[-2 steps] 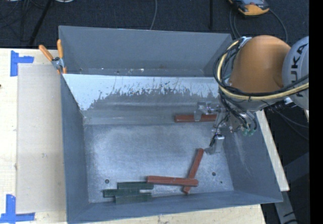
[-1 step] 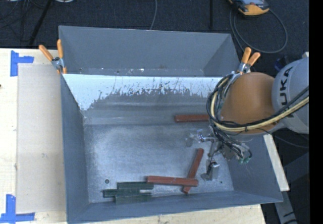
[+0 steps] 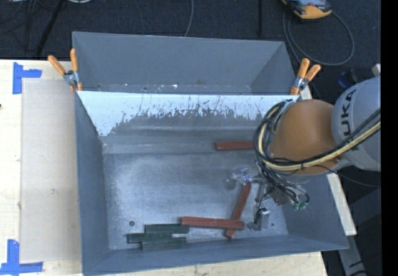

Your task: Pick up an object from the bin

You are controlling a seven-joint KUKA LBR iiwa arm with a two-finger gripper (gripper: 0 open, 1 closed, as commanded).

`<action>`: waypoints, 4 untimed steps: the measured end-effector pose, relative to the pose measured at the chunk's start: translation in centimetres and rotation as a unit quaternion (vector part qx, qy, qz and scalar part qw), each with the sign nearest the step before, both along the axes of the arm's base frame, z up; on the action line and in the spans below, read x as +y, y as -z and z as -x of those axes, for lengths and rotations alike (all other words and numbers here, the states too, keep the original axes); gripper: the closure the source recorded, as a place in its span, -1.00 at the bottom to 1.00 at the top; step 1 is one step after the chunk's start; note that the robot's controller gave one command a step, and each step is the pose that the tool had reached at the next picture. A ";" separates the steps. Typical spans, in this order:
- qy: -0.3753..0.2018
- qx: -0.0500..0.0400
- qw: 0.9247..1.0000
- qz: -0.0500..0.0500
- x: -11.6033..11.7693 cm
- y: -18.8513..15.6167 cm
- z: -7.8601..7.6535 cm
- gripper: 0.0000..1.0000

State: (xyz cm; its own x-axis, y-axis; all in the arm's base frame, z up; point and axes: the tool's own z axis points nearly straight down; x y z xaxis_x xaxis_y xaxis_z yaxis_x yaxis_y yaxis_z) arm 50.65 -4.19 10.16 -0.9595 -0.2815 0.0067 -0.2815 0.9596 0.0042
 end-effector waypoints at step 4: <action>-0.144 -0.004 0.990 0.000 3.7 -10.1 -1.2 1.00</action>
Offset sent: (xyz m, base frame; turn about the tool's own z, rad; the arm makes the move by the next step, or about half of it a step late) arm 0.0153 -0.0068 -0.0304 -0.3272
